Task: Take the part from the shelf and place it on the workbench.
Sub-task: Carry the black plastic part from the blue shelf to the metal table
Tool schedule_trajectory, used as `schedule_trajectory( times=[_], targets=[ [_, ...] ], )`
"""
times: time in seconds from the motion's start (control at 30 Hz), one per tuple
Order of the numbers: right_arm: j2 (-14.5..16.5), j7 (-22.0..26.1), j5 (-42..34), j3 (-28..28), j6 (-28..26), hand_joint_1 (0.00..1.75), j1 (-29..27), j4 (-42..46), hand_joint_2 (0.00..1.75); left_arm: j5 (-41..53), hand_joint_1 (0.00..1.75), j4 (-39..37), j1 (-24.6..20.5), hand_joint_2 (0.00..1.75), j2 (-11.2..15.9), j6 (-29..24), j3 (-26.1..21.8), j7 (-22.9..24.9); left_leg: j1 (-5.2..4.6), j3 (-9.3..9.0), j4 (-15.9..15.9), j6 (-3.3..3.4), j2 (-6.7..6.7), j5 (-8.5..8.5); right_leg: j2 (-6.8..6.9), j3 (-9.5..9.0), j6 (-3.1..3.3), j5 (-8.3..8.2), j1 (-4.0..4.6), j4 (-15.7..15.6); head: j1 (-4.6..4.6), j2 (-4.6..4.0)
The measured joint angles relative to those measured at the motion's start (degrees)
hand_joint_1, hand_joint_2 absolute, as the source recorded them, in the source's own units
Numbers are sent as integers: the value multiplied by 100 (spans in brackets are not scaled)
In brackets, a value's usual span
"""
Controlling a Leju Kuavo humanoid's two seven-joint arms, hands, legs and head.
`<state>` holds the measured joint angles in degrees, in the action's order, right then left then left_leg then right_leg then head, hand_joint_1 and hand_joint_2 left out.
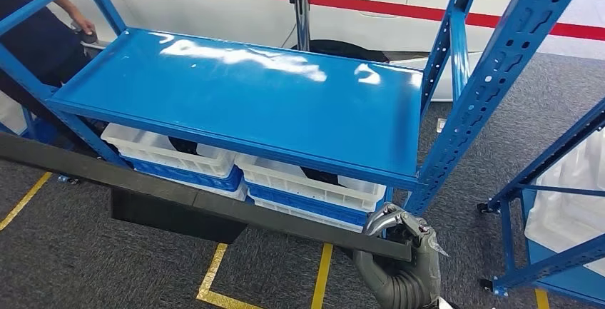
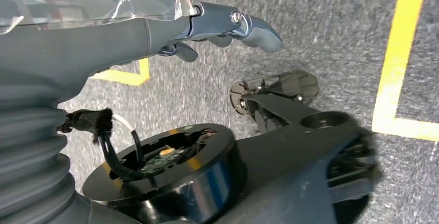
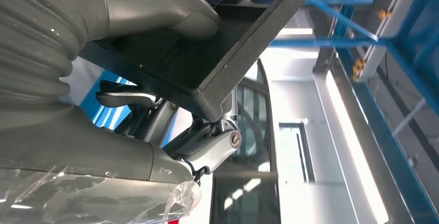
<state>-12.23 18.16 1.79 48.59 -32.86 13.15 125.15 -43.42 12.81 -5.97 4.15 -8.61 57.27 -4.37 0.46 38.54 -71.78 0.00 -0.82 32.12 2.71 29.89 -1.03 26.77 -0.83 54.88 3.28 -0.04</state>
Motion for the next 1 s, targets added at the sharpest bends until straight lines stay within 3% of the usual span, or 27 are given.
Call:
schedule_trajectory(
  times=[0.07, 0.13, 0.2, 0.23, 0.3, 0.37, 0.43, 0.47, 0.5, 0.53, 0.57, 0.63, 0.7, 0.77, 0.83, 0.9, 0.97, 1.0],
  targets=[
    [-4, 17, -7, 0, 10, 175, -13, 1, 175, -1, 0, 0, 11, 175, 2, 2, 3, -7, -18, -334, 655, 56, 104, -355, 125, -15, 0, 3, 9, -1, 0, 0],
    [-5, 39, -15, 0, 21, 175, -25, 3, 175, -9, 0, 0, -3, 175, 4, 2, 7, -8, -74, -743, 1477, 133, 359, -653, 230, -28, -20, 13, 29, 1, -2, 0],
    [-10, 67, -46, 1, 32, 175, -53, 5, 175, -22, 0, 0, -22, 175, 6, 2, 9, -5, -128, -854, 1776, 189, 454, -725, 328, -35, -57, 25, 48, 1, -5, 0],
    [-12, 84, -63, 1, 37, 175, -65, 8, 175, -28, 0, 0, -22, 175, 7, 1, 10, -1, -132, -839, 1788, 217, 384, -743, 382, -44, -81, 30, 52, -7, -6, 0],
    [-18, 118, -100, 2, 45, 175, -89, 14, 175, -39, 0, 0, 0, 175, 6, -1, 11, 18, -99, -842, 1830, 273, 263, -792, 280, -34, -141, 108, 35, 67, -7, 0],
    [-24, 150, -133, 2, 47, 175, -136, 19, 175, -53, 0, 0, 3, 175, 8, -3, 13, 40, -66, -846, 1861, 326, 151, -844, -34, 166, -186, 415, 20, 539, -9, 0],
    [-31, 183, -166, 2, 47, 175, -196, 20, 175, -67, 0, 0, -11, 175, 10, 1, 14, 49, -71, -824, 1858, 353, 17, -861, -211, 542, -199, 799, 20, 1353, -13, 0],
    [-35, 197, -182, 2, 47, 175, -222, 20, 175, -73, 0, 0, -10, 175, 9, 5, 15, 52, -71, -818, 1856, 356, -60, -865, -231, 676, -204, 876, 20, 1636, -13, 0],
    [-38, 209, -191, 2, 47, 175, -239, 20, 175, -75, 0, 0, -2, 175, 9, 9, 17, 54, -67, -818, 1852, 355, -141, -868, -238, 719, -207, 841, 18, 1718, -14, 0],
    [-41, 220, -194, 2, 47, 175, -248, 20, 175, -77, 0, 0, 7, 175, 9, 13, 20, 56, -60, -823, 1848, 348, -220, -869, -256, 647, -211, 692, 12, 1555, -14, 0],
    [-45, 238, -201, 2, 47, 175, -258, 21, 175, -78, 0, 0, 13, 175, 9, 16, 22, 56, -48, -828, 1837, 336, -302, -868, -322, 484, -218, 472, -4, 1200, -14, 0],
    [-57, 292, -228, -2, 47, 175, -303, 35, 175, -78, 0, -1, -4, 175, 9, 19, 24, 51, -42, -792, 1782, 284, -461, -854, -629, 154, -221, 127, -58, 427, -16, -1],
    [-67, 344, -253, -6, 48, 175, -353, 57, 175, -78, 0, -2, -27, 175, 9, -6, 24, 39, -35, -712, 1734, 209, -604, -858, -793, 40, -177, 45, -72, 105, -15, -1],
    [-70, 395, -277, -15, 49, 175, -383, 81, 175, -86, 0, -3, -11, 175, 17, -57, 25, 20, -13, -655, 1727, 142, -702, -881, -648, 43, -101, 36, -53, 90, -13, 0],
    [-72, 459, -325, -29, 55, 175, -451, 105, 175, -103, 0, -5, 15, 175, 24, -93, 27, 1, -24, -541, 1522, 80, -498, -763, -477, 35, -27, 25, -57, 76, -1, -1],
    [-72, 522, -369, -37, 73, 175, -543, 121, 175, -122, 0, -6, 5, 175, 24, -104, 29, -12, -30, -221, 856, 24, -158, -431, -290, 31, 22, 32, -36, 70, 11, -1],
    [-73, 557, -395, -39, 97, 175, -610, 127, 175, -134, 0, -7, -7, 175, 24, -103, 28, -19, -16, 143, 119, 9, -31, -169, -102, 30, 39, 45, -2, 71, 13, 0],
    [-74, 564, -402, -39, 116, 175, -630, 127, 175, -137, 0, -7, -1, 175, 24, -101, 29, -19, -17, 207, -8, 21, -8, -167, -22, 28, 41, 51, 9, 71, 11, 0]
  ],
)
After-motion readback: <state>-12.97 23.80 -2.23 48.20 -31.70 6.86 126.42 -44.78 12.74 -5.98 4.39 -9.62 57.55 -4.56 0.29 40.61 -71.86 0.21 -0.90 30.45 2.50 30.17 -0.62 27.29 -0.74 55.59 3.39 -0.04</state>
